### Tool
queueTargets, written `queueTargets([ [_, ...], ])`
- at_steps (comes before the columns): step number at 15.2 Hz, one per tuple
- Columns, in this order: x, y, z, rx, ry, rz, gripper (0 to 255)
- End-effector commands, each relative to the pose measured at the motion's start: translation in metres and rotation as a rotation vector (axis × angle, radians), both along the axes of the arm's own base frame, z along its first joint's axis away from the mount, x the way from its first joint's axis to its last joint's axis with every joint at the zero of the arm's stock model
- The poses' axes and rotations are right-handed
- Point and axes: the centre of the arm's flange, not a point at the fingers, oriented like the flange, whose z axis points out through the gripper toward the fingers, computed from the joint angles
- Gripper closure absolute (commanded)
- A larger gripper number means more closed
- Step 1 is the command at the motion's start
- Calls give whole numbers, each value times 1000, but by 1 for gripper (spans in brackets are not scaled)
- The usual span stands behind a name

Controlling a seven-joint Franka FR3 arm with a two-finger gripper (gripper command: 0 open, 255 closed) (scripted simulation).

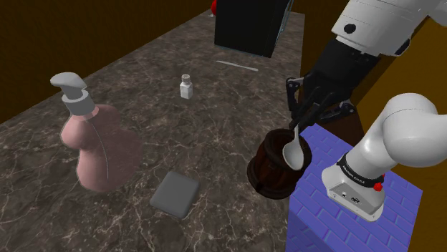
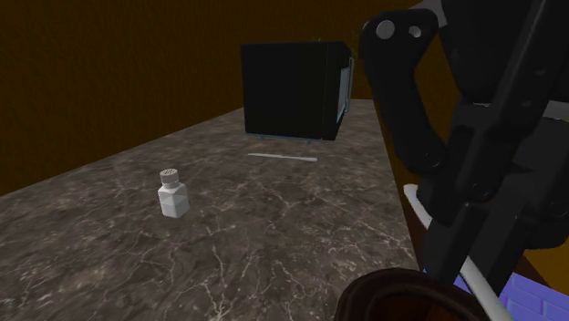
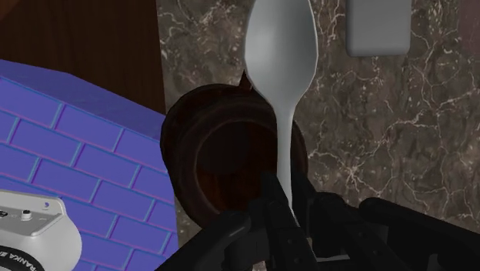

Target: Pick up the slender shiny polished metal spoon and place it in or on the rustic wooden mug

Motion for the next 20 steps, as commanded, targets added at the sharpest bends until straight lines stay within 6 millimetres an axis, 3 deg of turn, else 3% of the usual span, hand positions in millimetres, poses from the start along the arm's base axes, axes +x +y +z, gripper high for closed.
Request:
queueTargets([
  [1, -1, 0, -12, 0, 0, 0, 255],
  [8, -1, 0, -48, 0, 0, 0, 255],
  [16, -1, 0, -50, 0, 0, 0, 255],
  [17, -1, 0, -50, 0, 0, 0, 0],
  [20, -1, 0, -50, 0, 0, 0, 0],
])
